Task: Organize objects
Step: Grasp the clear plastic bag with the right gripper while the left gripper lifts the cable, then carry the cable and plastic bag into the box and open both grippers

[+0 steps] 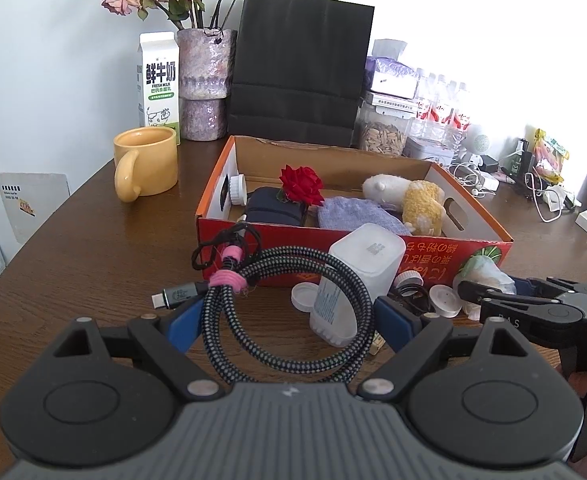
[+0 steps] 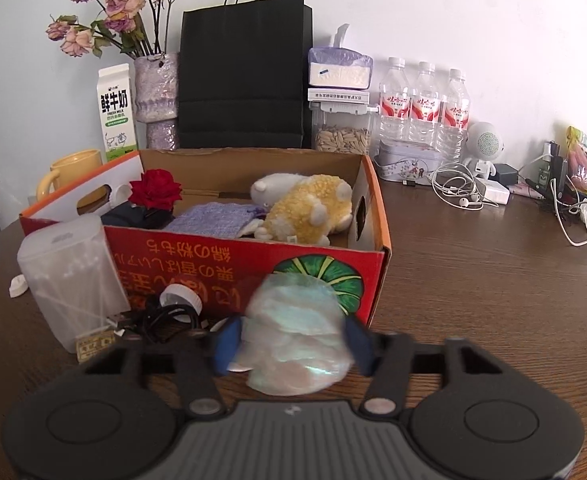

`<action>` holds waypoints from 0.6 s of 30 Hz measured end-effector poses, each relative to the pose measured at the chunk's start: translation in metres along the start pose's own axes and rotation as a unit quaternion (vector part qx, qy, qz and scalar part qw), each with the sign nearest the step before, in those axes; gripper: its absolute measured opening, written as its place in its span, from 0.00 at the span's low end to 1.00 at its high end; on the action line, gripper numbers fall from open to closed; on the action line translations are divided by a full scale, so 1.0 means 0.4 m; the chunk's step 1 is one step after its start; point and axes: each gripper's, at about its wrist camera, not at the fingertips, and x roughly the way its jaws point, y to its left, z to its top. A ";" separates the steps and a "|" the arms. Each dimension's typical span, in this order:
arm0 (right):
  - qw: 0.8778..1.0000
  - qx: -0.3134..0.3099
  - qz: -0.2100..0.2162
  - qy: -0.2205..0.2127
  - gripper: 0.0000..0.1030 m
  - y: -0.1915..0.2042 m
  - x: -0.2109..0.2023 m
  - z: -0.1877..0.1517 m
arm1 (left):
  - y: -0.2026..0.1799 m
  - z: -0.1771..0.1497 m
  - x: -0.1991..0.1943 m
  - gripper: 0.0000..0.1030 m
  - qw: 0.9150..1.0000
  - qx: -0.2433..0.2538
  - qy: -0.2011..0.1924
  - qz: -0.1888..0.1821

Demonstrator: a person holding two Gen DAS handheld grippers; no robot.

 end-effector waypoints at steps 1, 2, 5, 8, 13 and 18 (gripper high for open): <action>1.000 -0.004 0.000 -0.002 0.44 0.003 -0.003 -0.001 | 0.000 0.000 0.000 0.88 1.000 -0.001 0.000 0.000; 1.000 -0.009 -0.002 -0.004 0.42 0.006 -0.007 -0.002 | 0.000 0.000 0.000 0.88 1.000 -0.001 0.000 0.001; 1.000 -0.026 -0.006 -0.017 0.40 0.022 -0.023 -0.005 | 0.000 0.002 -0.005 0.88 1.000 -0.003 -0.002 0.002; 0.999 -0.034 -0.005 -0.030 0.39 0.034 -0.048 -0.003 | 0.001 0.006 -0.013 0.88 1.000 -0.004 -0.006 0.003; 0.998 -0.038 0.005 -0.051 0.39 0.049 -0.092 0.005 | -0.002 0.014 -0.031 0.88 1.000 0.000 -0.017 0.002; 0.997 -0.038 0.016 -0.071 0.38 0.061 -0.128 0.019 | -0.008 0.029 -0.041 0.88 1.000 0.000 -0.029 0.000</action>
